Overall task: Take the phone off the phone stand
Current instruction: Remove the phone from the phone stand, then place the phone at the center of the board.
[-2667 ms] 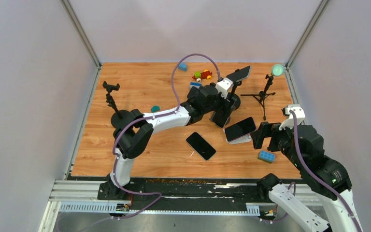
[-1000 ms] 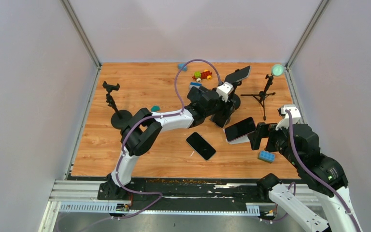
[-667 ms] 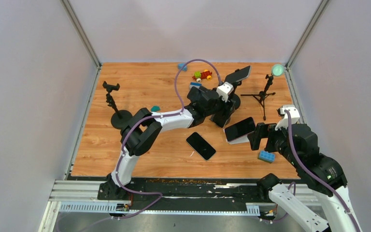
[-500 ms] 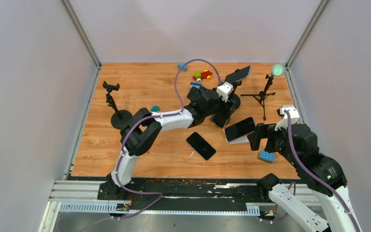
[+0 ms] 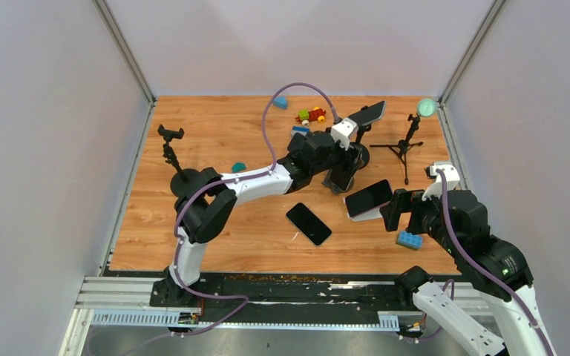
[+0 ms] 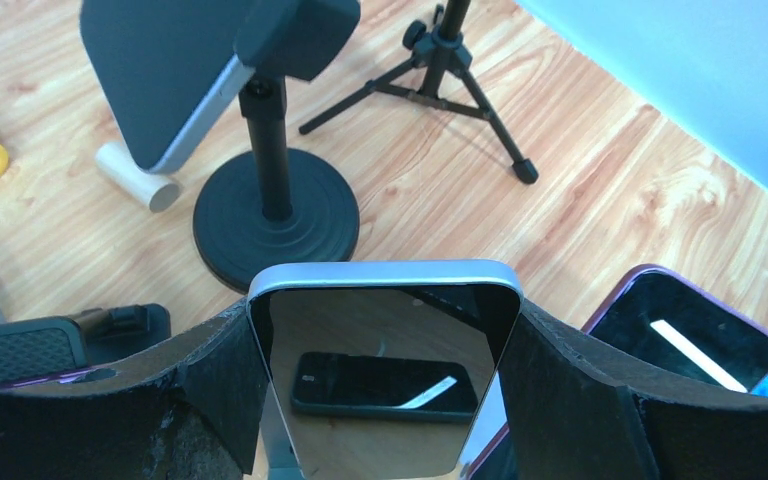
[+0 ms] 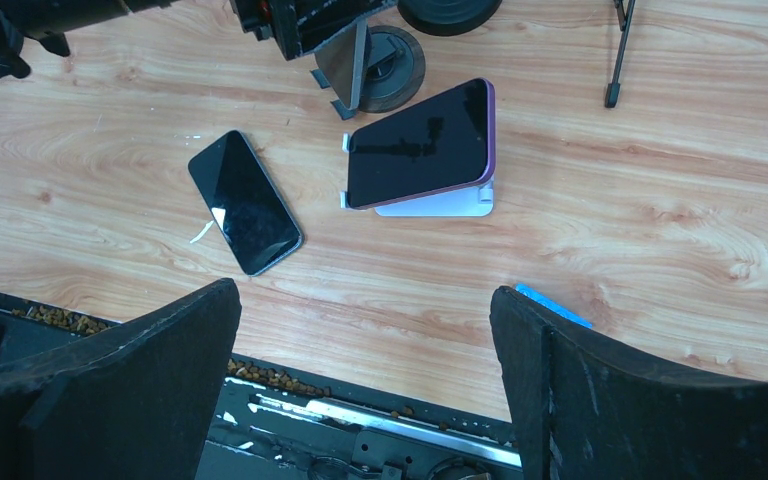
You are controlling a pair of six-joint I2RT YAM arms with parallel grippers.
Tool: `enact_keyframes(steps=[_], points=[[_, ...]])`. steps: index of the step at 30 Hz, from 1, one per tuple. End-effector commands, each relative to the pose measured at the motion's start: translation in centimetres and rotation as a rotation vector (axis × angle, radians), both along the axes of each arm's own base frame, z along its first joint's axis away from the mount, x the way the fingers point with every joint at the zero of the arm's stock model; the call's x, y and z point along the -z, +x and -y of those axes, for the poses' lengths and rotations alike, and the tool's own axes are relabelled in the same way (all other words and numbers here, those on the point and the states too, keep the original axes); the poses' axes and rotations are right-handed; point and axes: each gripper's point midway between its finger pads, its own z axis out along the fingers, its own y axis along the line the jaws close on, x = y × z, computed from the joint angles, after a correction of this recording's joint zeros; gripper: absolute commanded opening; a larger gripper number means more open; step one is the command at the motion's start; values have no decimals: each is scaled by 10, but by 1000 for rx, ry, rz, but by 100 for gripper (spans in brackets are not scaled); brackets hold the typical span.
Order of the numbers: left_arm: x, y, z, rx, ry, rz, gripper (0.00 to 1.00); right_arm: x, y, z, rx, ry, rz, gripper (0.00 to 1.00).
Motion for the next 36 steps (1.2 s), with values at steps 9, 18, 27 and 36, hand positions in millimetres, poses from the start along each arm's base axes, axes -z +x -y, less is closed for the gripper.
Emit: enact_keyframes(steps=[9, 18, 27, 36], points=[[-82, -27, -29, 24, -102, 85, 0, 3, 1, -1, 8, 7, -16, 97], [-62, -54, -97, 13, -28, 16, 0, 3, 1, -2, 4, 7, -17, 97], [8, -46, -177, -163, 166, -127, 0, 2, 2, -3, -2, 7, -18, 97], [81, -40, -206, -277, 328, -234, 0, 0, 1, -4, -8, 7, -14, 97]])
